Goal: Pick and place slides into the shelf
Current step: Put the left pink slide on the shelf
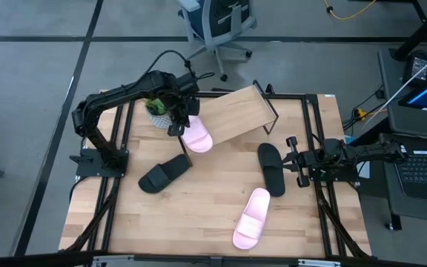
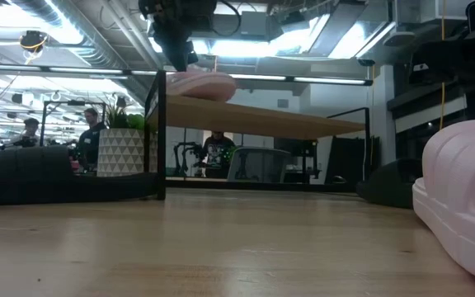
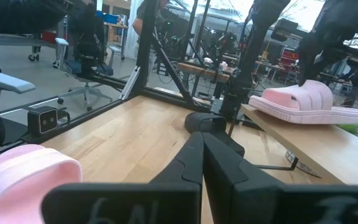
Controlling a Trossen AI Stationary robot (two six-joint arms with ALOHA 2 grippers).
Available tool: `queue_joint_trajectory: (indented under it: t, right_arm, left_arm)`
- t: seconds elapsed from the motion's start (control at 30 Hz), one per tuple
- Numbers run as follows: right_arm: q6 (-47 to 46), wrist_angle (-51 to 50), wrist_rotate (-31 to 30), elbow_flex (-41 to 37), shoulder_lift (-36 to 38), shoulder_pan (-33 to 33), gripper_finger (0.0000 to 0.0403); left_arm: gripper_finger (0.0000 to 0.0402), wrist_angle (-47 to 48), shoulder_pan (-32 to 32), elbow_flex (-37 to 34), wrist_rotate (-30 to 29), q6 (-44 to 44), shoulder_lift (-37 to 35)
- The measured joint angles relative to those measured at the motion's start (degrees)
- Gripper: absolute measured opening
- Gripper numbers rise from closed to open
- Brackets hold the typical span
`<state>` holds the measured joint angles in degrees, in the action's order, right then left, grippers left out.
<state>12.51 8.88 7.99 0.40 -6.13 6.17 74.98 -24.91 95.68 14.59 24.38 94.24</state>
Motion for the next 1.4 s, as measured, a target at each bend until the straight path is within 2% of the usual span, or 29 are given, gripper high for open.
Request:
queue_joint_trajectory:
  t: [0.13, 0.33, 0.53, 0.83, 1.03, 1.23, 1.4]
  right_arm:
    - [0.0, 0.0, 0.0, 0.0, 0.0, 0.0, 0.001]
    - [0.0, 0.0, 0.0, 0.0, 0.0, 0.0, 0.001]
    - [0.0, 0.0, 0.0, 0.0, 0.0, 0.0, 0.001]
    - [0.0, -0.1, 0.0, 0.0, 0.0, 0.0, 0.001]
    - [0.0, -0.1, 0.0, 0.0, 0.0, 0.0, 0.001]
    - [0.0, -0.1, 0.0, 0.0, 0.0, 0.0, 0.001]
    - [0.0, -0.1, 0.0, 0.0, 0.0, 0.0, 0.001]
  left_arm:
    - [0.0002, 0.0, 0.0, 0.0, 0.0, -0.2, 0.0]
    - [0.0026, -1.0, 0.0, -0.1, -0.3, -0.7, 0.0]
    - [0.0043, -2.8, 0.0, -0.1, -2.8, -3.0, 0.0]
    - [0.0047, -2.7, 0.1, -0.1, -3.5, -3.2, 0.0]
    - [0.0042, -2.6, 0.1, -0.1, -3.6, -3.2, 0.0]
    - [0.0005, -2.4, 0.1, -0.1, -3.5, -3.0, 0.0]
    - [0.0005, -2.3, 0.1, -0.1, -3.5, -2.8, 0.0]
